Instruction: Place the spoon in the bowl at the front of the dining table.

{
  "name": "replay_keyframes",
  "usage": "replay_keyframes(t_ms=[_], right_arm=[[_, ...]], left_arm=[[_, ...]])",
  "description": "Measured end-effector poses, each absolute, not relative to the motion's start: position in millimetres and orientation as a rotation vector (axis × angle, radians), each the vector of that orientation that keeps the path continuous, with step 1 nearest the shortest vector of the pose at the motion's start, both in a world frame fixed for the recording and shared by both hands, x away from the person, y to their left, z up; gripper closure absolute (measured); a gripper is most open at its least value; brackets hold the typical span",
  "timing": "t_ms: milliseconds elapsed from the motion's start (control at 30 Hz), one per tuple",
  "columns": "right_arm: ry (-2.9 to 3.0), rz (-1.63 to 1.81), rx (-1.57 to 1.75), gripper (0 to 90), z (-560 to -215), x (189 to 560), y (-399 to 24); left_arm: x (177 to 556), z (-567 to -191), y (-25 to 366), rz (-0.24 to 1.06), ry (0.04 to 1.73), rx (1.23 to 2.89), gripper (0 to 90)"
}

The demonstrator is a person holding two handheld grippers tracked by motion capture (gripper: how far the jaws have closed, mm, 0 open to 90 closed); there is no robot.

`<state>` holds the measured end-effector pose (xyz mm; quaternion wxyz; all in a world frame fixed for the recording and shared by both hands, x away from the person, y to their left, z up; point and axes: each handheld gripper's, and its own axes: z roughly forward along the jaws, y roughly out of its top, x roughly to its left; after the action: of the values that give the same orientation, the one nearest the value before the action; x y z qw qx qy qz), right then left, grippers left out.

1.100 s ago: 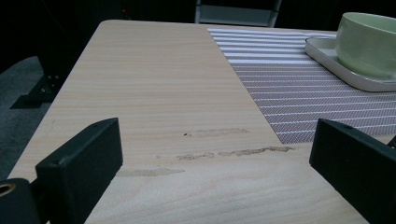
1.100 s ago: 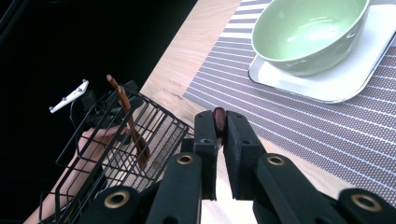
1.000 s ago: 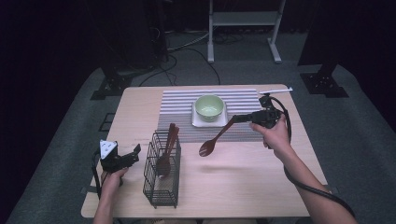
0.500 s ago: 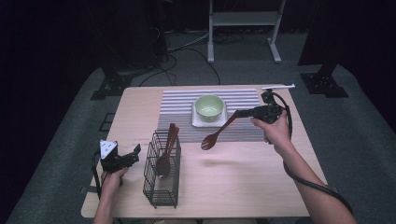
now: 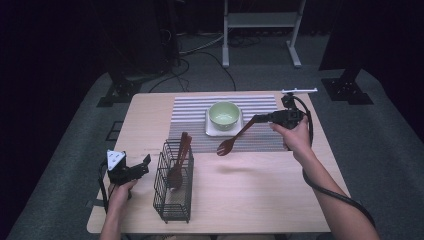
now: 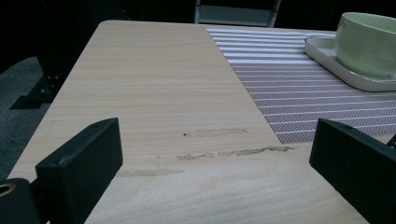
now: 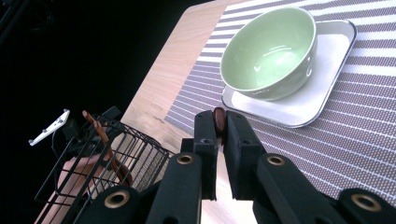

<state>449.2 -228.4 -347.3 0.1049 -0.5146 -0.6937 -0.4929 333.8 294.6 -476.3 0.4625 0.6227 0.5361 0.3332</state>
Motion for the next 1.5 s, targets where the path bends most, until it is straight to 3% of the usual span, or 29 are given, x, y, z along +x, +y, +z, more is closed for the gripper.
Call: replay_keyframes(t_ms=[1500], right_arm=[[-2.073,-1.484,-1.572,82.7,-328.2,476.7,-216.1]], left_arm=[[333.5,-476.3,295.2,0.816,1.318,1.524,1.7]])
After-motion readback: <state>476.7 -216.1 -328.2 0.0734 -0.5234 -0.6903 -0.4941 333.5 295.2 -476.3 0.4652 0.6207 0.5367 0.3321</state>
